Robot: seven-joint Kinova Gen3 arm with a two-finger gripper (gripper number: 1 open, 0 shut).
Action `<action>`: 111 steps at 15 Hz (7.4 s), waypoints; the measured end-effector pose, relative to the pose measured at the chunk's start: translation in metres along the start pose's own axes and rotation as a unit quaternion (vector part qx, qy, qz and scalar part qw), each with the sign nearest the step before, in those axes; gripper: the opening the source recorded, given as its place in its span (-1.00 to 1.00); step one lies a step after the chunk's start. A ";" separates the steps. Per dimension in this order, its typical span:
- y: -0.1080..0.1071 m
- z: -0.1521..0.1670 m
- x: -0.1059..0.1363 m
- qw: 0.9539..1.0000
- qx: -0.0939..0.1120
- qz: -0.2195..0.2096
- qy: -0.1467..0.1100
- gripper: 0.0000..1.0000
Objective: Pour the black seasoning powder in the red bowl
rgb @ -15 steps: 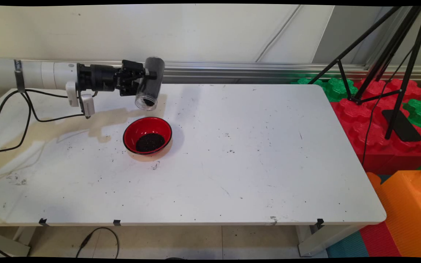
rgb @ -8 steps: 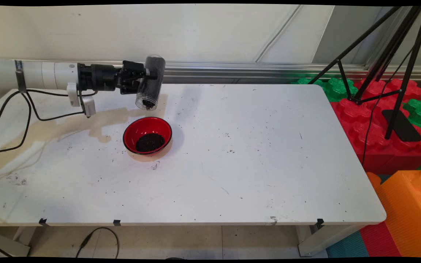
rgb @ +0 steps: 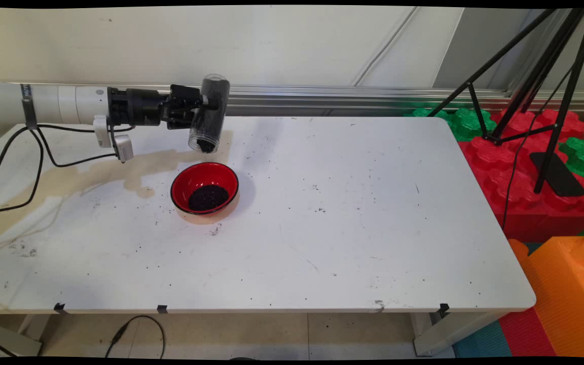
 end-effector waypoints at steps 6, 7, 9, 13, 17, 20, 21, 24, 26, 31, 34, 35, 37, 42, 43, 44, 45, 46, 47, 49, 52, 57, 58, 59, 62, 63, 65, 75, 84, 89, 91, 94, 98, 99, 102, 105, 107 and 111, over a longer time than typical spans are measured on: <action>-0.001 0.000 0.002 1.000 0.002 0.014 0.000 -1.00; -0.001 -0.001 0.002 1.000 0.003 0.016 0.000 -1.00; -0.002 -0.001 0.003 1.000 0.003 0.019 0.000 -1.00; -0.002 -0.002 0.004 1.000 0.004 0.023 0.001 -1.00; -0.002 -0.004 0.006 1.000 0.005 0.028 0.001 -1.00; -0.002 -0.005 0.007 1.000 0.006 0.030 0.002 -1.00; -0.002 -0.005 0.007 1.000 0.006 0.031 0.002 -1.00; -0.002 -0.006 0.008 0.999 0.006 0.033 0.003 -1.00; -0.002 -0.007 0.009 0.999 0.007 0.034 0.003 -1.00; -0.002 -0.008 0.010 0.999 0.007 0.037 0.004 -1.00; -0.002 -0.009 0.011 0.999 0.007 0.038 0.004 -1.00; -0.002 -0.009 0.011 0.999 0.007 0.038 0.005 -1.00; -0.002 -0.010 0.011 0.999 0.007 0.039 0.005 -1.00; -0.002 -0.010 0.013 0.999 0.008 0.040 0.005 -1.00; -0.002 -0.010 0.013 0.999 0.008 0.040 0.006 -1.00; -0.002 -0.010 0.013 0.999 0.008 0.041 0.006 -1.00; -0.002 -0.010 0.013 0.999 0.008 0.041 0.006 -1.00; -0.002 -0.010 0.014 0.999 0.008 0.041 0.006 -1.00; -0.002 -0.010 0.014 0.999 0.008 0.041 0.006 -1.00; -0.002 -0.010 0.014 0.999 0.008 0.042 0.006 -1.00; -0.003 -0.010 0.014 0.999 0.007 0.042 0.007 -1.00; -0.002 -0.011 0.016 0.999 0.007 0.046 0.009 -1.00; -0.002 -0.011 0.016 0.999 0.007 0.046 0.009 -1.00; -0.002 -0.011 0.016 0.999 0.007 0.046 0.009 -1.00; -0.001 -0.012 0.017 0.999 0.006 0.045 0.009 -1.00; -0.001 -0.012 0.017 0.999 0.006 0.045 0.009 -1.00; -0.001 -0.012 0.017 0.999 0.006 0.046 0.009 -1.00; 0.000 -0.012 0.018 0.999 0.004 0.040 0.010 -1.00; -0.004 -0.012 0.017 1.000 0.005 -0.010 0.010 -1.00; -0.009 -0.014 0.015 0.999 0.008 -0.047 0.008 -1.00; -0.011 -0.015 0.014 0.998 0.010 -0.069 0.007 -1.00; -0.015 -0.017 0.013 0.995 0.011 -0.103 0.008 -1.00; -0.023 -0.019 0.011 0.987 0.017 -0.157 0.011 -1.00; -0.025 -0.019 0.011 0.985 0.019 -0.173 0.013 -1.00; -0.034 -0.021 0.011 0.975 0.023 -0.221 0.018 -1.00; -0.043 -0.022 0.010 0.960 0.028 -0.276 0.025 -1.00; -0.049 -0.023 0.010 0.950 0.031 -0.310 0.029 -1.00; -0.061 -0.025 0.009 0.923 0.034 -0.381 0.035 -1.00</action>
